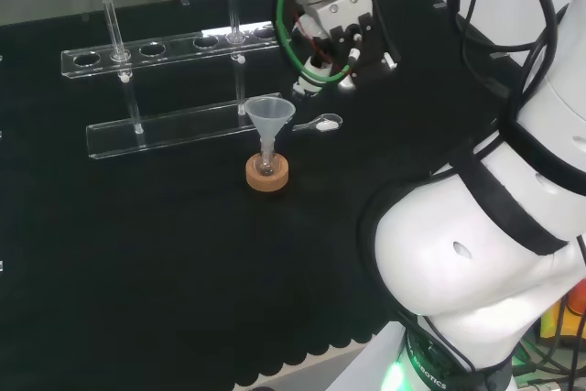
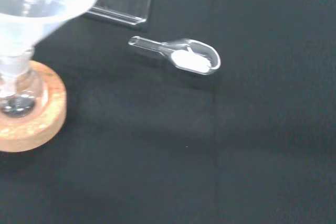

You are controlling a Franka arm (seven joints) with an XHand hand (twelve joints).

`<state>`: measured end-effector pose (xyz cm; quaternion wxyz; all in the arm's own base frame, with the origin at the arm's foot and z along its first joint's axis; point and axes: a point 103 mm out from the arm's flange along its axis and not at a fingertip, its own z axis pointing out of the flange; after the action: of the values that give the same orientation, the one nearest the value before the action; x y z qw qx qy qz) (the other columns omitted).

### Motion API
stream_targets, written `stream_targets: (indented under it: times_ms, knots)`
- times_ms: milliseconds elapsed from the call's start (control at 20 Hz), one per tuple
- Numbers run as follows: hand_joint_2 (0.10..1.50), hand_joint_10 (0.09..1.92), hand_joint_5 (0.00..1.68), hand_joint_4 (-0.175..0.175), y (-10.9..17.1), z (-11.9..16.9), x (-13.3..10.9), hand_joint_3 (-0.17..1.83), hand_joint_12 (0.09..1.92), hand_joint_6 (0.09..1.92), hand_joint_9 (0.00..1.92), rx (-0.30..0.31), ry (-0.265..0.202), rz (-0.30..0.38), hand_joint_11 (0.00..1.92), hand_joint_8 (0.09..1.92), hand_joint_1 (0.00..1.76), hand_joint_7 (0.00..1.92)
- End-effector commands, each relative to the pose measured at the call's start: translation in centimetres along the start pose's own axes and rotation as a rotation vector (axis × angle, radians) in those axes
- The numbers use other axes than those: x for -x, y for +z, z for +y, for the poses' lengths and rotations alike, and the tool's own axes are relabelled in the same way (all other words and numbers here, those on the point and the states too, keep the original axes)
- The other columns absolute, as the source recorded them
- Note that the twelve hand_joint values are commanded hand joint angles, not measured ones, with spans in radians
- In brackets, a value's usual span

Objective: Pick up the weighing funnel.

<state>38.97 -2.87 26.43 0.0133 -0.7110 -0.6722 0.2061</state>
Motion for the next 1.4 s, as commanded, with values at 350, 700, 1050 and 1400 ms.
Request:
stream_targets:
  times_ms: [350,700,1050,1400]
  knots:
    - [0.69,0.61,0.38,-0.039,2.9,2.9,3.3,0.64,1.39,0.09,0.7,-0.019,0.015,0.066,0.33,0.71,0.77,0.38]
    - [0.7,0.57,0.49,-0.044,4.9,5.7,4.0,0.7,1.36,0.09,0.77,-0.024,0.004,0.077,0.39,0.7,0.86,0.48]
    - [0.7,0.55,0.54,-0.046,8.0,8.9,4.7,0.72,1.34,0.09,0.79,-0.073,-0.011,0.109,0.42,0.7,0.87,0.52]
    - [0.69,0.55,0.56,-0.048,10.9,11.7,4.6,0.72,1.33,0.09,0.8,-0.119,-0.039,0.131,0.43,0.7,0.88,0.53]
